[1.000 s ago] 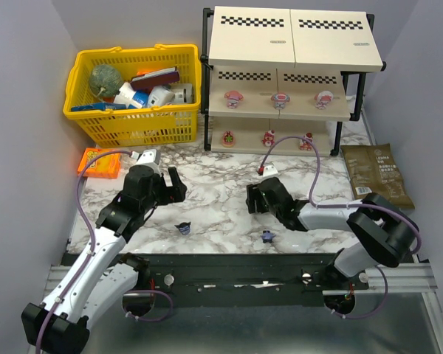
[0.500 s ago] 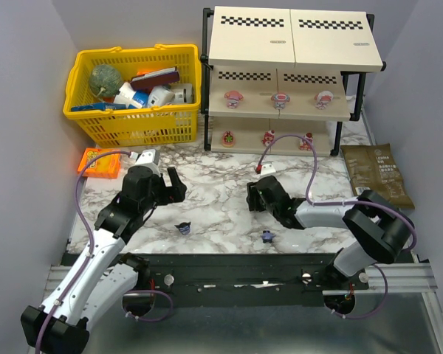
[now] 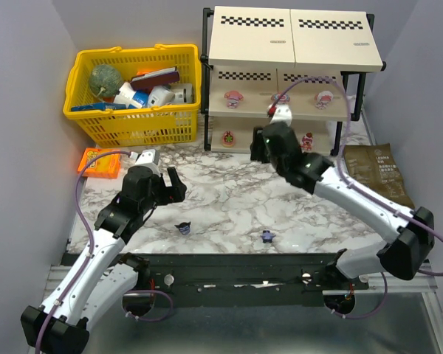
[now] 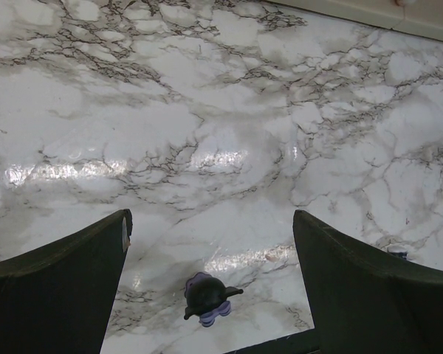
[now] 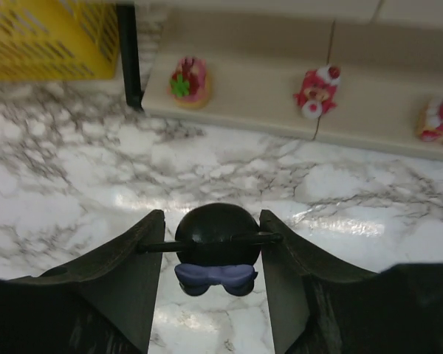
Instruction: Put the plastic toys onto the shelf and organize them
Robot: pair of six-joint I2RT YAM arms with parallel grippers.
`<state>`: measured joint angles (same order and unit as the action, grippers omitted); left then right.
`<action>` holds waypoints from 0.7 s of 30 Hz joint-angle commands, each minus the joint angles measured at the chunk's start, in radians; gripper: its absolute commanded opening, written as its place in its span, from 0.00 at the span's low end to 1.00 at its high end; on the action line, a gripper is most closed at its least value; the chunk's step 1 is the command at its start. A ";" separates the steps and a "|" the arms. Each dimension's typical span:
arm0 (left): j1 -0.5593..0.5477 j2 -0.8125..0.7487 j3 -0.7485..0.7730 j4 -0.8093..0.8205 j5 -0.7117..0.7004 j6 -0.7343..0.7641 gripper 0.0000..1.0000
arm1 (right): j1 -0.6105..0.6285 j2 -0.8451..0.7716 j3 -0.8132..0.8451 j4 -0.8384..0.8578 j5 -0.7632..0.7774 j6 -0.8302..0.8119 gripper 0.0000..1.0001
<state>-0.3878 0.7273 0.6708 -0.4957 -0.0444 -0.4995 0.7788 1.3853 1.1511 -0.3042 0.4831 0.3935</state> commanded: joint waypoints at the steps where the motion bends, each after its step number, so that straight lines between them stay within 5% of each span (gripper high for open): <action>1: 0.003 -0.006 0.000 0.016 0.005 0.001 0.99 | -0.059 -0.028 0.307 -0.378 0.126 0.024 0.07; 10: 0.003 -0.003 0.007 0.029 -0.026 -0.010 0.99 | -0.246 0.046 0.816 -0.547 0.069 -0.116 0.10; 21: 0.003 0.024 0.033 0.042 -0.035 -0.007 0.99 | -0.480 0.208 1.123 -0.541 -0.073 -0.226 0.14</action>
<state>-0.3878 0.7425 0.6743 -0.4721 -0.0559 -0.5072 0.3588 1.5436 2.1799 -0.8043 0.5060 0.2108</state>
